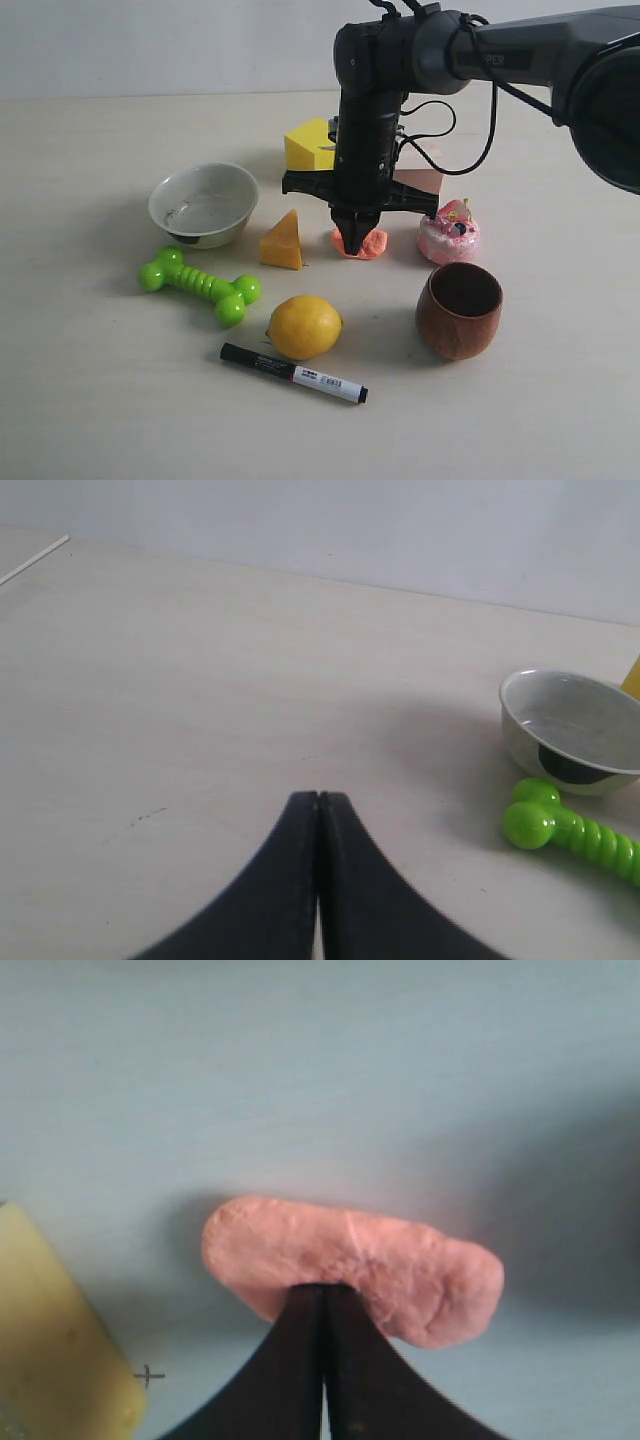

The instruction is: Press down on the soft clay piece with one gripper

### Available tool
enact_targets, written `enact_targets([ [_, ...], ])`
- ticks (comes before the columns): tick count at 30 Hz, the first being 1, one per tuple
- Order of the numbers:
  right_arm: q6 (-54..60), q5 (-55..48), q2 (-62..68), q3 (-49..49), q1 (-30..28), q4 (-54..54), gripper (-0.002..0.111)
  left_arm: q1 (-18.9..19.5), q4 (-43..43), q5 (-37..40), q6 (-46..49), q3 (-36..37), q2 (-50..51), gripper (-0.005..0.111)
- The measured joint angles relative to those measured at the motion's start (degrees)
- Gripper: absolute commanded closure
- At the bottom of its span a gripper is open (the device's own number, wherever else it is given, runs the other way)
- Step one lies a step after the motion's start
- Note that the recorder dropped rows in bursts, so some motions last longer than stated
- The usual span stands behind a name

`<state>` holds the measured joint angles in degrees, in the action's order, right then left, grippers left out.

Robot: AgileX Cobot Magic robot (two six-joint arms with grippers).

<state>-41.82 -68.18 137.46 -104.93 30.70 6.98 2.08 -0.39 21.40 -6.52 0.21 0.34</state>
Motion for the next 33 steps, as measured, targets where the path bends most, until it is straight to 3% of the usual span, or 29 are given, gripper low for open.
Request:
enact_targets([
  [33, 0.00, 4.42, -3.63, 1.48, 0.55, -3.57, 0.108, 0.00, 0.00, 0.00, 0.00, 0.00, 0.00, 0.107],
])
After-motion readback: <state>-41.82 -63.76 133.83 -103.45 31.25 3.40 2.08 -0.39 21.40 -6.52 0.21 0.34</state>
